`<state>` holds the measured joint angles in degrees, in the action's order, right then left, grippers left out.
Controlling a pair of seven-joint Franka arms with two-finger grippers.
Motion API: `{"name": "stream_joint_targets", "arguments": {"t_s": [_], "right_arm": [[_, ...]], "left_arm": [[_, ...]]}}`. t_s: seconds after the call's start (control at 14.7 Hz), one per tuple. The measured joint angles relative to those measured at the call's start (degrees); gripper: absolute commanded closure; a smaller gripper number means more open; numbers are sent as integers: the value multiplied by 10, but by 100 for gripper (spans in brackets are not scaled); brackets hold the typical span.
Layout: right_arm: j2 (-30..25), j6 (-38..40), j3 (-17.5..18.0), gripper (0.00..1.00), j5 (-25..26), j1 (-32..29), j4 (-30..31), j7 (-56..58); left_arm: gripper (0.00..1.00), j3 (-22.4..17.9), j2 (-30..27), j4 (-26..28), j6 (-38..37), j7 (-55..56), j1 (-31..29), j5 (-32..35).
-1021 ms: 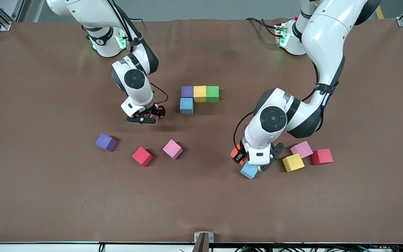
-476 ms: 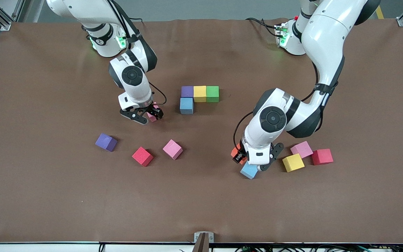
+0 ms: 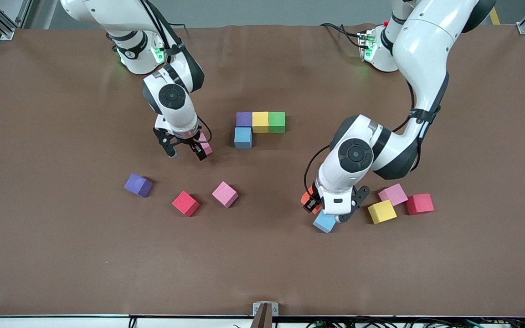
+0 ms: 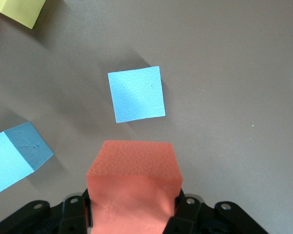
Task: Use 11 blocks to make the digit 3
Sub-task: 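Grasp the pink cube with the right gripper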
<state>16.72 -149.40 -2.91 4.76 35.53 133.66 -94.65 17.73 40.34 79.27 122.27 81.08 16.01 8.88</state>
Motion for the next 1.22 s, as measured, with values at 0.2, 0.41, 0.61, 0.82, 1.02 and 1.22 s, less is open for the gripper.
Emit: {"name": "stream_joint_targets", "arguments": {"t_s": [0.2, 0.41, 0.61, 0.82, 1.02, 1.22], "right_arm": [[0, -30, 0, 3, 0, 0, 19, -15], [0, -32, 1, 18, 0, 0, 21, -15], [0, -32, 5, 31, 0, 0, 21, -15], [1, -32, 15, 72, 0, 1, 22, -15], [0, -33, 26, 85, 1, 3, 20, 55], [0, -25, 30, 85, 1, 4, 10, 197]], "left_arm": [[98, 0, 0, 0, 0, 0, 0, 0], [98, 0, 0, 0, 0, 0, 0, 0], [98, 0, 0, 0, 0, 0, 0, 0], [98, 0, 0, 1, 0, 0, 0, 0], [98, 0, 0, 1, 0, 0, 2, 0], [98, 0, 0, 1, 0, 0, 2, 0]]}}
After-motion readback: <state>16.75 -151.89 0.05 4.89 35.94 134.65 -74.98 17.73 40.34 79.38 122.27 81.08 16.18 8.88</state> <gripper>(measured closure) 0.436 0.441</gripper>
